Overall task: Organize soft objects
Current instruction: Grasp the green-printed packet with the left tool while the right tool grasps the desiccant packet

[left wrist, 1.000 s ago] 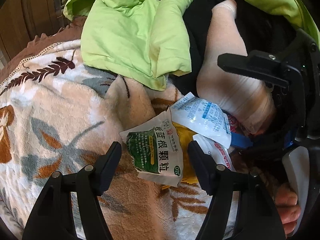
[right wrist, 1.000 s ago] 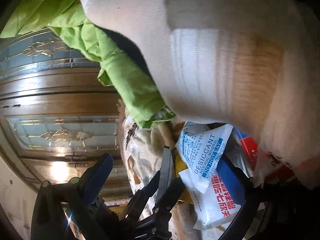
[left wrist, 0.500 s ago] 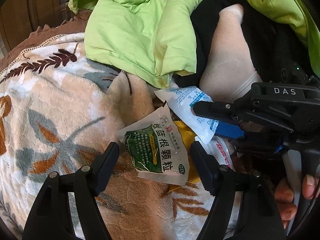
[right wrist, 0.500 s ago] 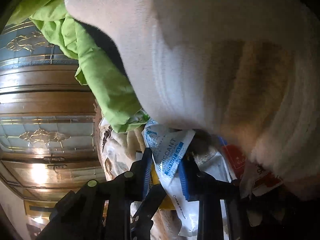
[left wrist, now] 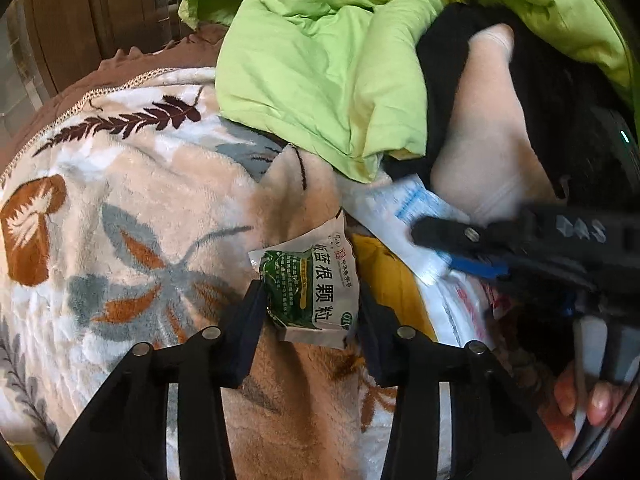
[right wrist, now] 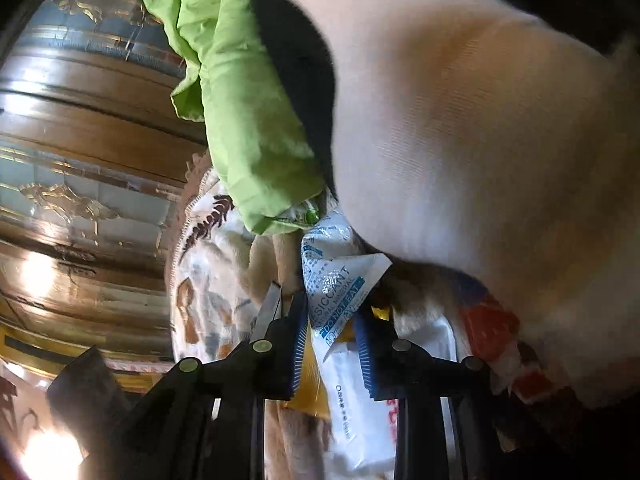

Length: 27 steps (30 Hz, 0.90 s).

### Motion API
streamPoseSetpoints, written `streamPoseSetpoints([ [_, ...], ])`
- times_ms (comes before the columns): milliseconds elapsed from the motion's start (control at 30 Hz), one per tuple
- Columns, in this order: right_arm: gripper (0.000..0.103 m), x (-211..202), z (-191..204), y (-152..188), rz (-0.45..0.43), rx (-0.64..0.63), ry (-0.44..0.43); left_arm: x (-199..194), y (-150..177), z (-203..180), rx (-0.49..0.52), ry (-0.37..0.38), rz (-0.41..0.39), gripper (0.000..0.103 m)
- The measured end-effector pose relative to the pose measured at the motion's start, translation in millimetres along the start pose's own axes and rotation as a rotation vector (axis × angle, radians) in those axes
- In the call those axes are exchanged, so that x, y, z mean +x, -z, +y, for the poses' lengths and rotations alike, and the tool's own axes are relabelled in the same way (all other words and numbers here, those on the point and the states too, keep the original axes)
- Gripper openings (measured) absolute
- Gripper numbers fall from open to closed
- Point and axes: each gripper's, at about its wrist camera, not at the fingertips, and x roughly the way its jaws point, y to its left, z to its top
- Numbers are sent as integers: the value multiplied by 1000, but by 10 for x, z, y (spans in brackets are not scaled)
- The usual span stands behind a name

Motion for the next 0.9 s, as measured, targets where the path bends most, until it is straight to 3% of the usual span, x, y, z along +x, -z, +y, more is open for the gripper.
streamPoseSetpoints([
  [133,30,219,144,-92,33,-19,23,-45,51,121,-46,-18,2,39],
  [200,39,230,143,-109,28,-18,25,-15,80,241,-96,-50,21,31],
  [267,45,263,105,-185,15,25,0,40,75,396,-156,7,22,31],
  [333,44,305,72,-219,19,36,-9,29,65,405,-143,15,11,31],
  [400,28,288,92,-186,22,-15,12,28,33,380,-130,-2,3,31],
  [633,28,95,179,10,17,-139,-15,-9,-55,580,-243,60,-44,32],
  [900,28,-126,364,192,48,-234,-79,24,85,611,-258,38,16,20],
])
